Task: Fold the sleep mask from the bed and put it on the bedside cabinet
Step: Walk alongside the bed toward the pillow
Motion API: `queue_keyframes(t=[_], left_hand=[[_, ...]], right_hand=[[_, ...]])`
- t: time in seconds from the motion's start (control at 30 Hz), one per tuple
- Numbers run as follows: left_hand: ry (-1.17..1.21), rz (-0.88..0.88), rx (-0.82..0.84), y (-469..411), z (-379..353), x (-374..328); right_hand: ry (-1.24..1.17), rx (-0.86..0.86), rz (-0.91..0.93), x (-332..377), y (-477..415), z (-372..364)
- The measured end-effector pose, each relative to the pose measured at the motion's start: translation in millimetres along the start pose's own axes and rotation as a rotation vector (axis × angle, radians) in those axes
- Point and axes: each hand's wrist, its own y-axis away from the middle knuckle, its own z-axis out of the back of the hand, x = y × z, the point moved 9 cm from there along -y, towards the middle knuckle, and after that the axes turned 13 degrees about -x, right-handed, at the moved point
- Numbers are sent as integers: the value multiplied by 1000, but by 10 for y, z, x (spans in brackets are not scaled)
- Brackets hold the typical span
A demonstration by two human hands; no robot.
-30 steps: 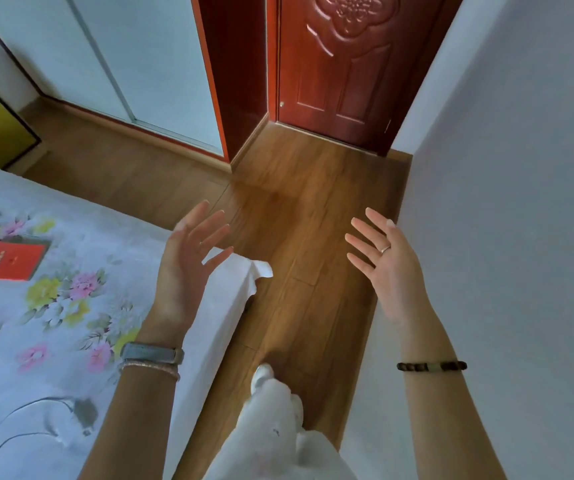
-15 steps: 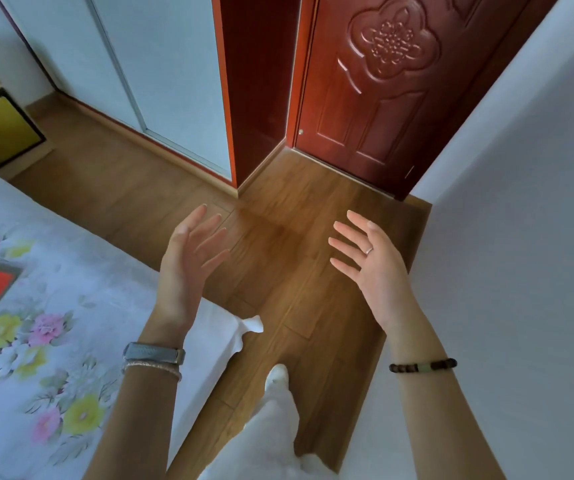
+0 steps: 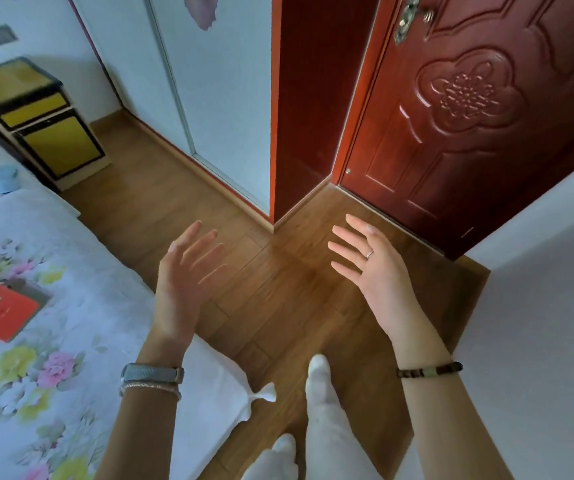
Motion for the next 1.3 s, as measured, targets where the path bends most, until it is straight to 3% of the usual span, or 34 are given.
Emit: queue_keyframes(t=[0.47,0.83,1.3], left_hand=[[126,-86,-411,-1596,-4,-156],[177,-121,-725,-2228,606,-371],[168,-196,-850,-3880,1610,-971]], right_hand=[[102,408,-37,412,-2245,-1519],[133,644,-121,480,-3097,-2998],[192,849,-31,786,-3677,-5437]])
